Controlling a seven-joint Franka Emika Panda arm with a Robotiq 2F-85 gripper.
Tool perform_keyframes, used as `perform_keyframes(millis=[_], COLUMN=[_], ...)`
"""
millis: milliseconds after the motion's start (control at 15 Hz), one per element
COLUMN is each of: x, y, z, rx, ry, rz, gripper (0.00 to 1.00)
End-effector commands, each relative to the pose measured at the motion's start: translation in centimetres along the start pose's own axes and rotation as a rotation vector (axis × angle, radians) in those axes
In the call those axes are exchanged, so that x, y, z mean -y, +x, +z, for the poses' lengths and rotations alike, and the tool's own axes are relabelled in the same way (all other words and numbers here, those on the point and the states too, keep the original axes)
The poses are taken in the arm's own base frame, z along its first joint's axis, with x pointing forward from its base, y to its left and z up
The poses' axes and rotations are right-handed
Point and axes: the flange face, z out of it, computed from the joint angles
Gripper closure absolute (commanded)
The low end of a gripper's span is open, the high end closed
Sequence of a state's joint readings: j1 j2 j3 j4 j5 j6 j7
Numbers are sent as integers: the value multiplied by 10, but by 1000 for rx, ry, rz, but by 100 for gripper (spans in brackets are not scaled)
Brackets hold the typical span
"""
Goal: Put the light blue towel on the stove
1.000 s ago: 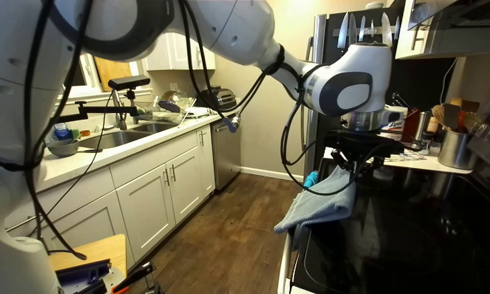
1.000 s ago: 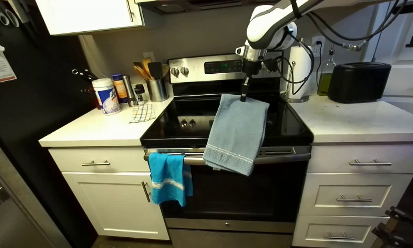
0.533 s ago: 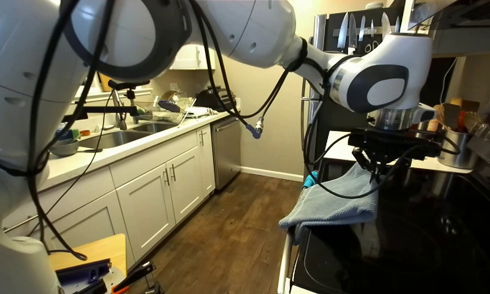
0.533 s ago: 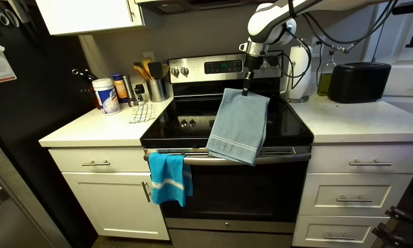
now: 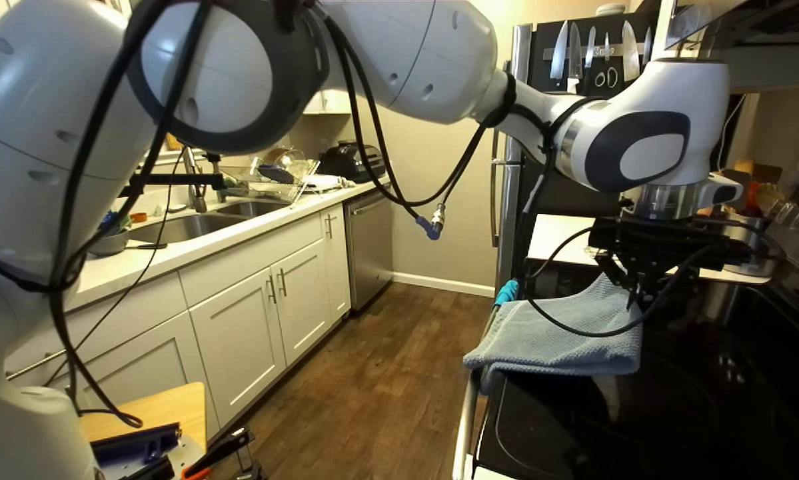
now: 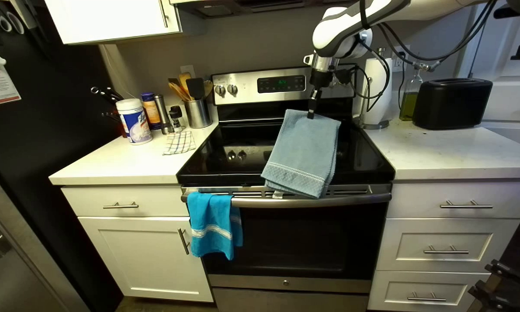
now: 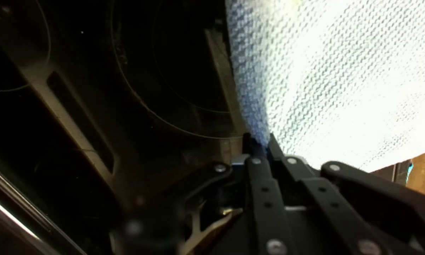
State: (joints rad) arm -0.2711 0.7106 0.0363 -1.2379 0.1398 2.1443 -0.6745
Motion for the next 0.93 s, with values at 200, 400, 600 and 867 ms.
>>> perform_keyframes(millis=[200,400,600,867], x=[-12,-14,-16,-14], y=[1,2,2,8], z=[-15,-21,-29,-33], rx=[17,33,52,67], ry=[-71,-110,-154,-203], rz=[14,12,10,0], gripper=[99,99,82,50])
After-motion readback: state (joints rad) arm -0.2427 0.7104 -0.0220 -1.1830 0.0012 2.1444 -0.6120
